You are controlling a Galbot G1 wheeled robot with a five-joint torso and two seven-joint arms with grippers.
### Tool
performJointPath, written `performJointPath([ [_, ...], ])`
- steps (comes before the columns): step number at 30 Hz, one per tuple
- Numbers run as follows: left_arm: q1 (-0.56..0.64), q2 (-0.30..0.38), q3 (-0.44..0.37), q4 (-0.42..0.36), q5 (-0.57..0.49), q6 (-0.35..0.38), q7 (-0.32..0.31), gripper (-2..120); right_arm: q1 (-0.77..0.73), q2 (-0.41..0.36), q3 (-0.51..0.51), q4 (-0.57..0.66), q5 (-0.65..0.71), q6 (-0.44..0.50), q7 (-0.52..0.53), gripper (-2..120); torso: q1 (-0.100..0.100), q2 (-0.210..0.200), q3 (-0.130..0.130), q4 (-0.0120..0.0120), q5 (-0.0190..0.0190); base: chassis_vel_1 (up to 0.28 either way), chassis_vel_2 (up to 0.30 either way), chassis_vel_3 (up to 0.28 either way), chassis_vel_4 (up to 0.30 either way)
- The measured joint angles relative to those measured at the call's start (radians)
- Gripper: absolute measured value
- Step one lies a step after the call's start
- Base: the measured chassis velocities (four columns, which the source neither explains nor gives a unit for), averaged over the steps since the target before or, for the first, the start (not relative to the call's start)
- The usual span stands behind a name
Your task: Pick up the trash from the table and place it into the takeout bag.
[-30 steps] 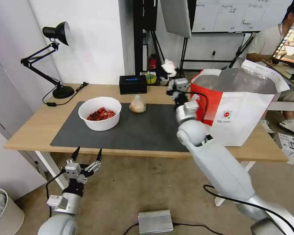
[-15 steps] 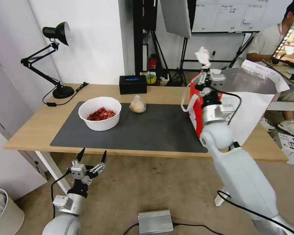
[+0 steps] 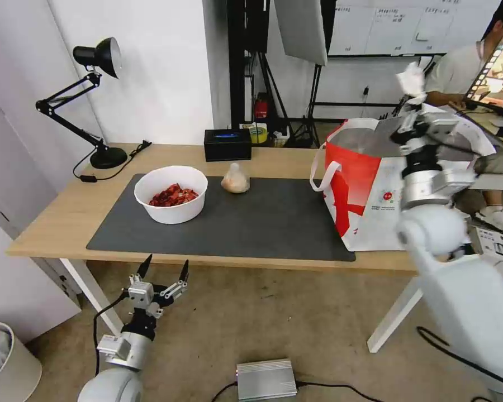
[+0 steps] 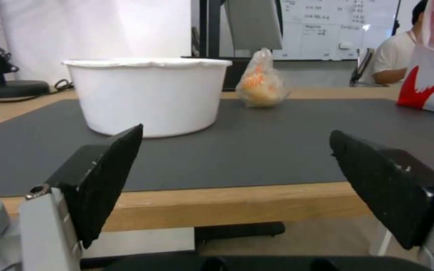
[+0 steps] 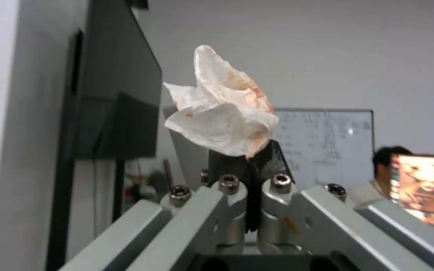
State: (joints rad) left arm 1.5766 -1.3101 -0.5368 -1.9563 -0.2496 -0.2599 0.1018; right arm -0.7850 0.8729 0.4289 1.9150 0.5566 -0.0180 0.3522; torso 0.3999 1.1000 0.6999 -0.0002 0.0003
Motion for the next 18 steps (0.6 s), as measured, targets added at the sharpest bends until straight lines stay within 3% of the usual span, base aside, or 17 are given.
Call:
performJointPath([
  [6,-0.003,-0.004,0.010,0.003,0.003,0.000,0.000,100,-0.018,-0.091,0.055,0.050,0.111,-0.219,0.026,0,0.000,0.000,0.000,0.0002,-0.0001,0.000,0.000,0.000,0.000],
  [18,0.009,-0.026,0.009,-0.015,0.012,-0.008,0.000,100,-0.002,-0.173,0.086,0.063,0.251,-0.441,0.080,0,0.000,0.000,0.000,0.0002,-0.0001,0.000,0.000,0.000,0.000],
])
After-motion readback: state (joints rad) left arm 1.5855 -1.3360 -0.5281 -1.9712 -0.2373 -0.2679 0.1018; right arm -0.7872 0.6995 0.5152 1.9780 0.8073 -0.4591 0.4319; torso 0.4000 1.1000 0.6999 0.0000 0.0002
